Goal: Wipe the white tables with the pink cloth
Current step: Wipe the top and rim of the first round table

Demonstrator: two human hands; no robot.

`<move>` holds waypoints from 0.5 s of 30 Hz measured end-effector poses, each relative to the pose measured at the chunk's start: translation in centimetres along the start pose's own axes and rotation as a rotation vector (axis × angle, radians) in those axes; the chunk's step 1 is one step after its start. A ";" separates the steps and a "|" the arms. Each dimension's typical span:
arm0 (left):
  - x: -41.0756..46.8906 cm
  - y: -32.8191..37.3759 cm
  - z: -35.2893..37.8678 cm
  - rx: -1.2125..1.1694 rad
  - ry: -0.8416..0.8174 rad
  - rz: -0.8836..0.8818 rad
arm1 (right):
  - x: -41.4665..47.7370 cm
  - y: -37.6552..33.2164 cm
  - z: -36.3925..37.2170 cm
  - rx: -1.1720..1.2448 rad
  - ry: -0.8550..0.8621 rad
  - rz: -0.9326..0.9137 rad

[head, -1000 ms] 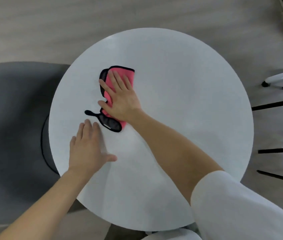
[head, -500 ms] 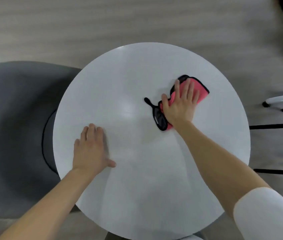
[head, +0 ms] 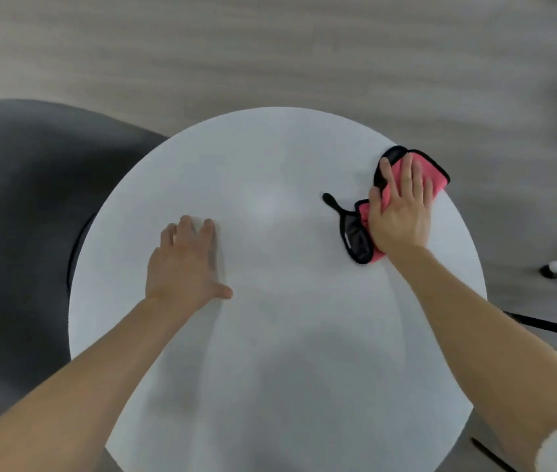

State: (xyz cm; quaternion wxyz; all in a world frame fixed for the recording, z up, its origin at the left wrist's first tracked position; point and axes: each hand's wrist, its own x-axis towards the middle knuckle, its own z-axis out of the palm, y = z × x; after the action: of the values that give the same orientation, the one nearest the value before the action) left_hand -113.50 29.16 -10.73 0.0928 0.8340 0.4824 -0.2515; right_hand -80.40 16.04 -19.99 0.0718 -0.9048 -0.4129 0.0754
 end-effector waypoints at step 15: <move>-0.3 -0.6 1.1 -0.038 0.050 -0.003 | 7.0 -23.6 3.6 -0.018 -0.103 -0.607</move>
State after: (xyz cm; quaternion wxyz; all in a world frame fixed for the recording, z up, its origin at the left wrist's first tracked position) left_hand -114.50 28.80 -11.44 0.0960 0.8372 0.4906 -0.2216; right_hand -93.92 36.89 -19.48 0.0619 -0.7358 -0.6679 0.0926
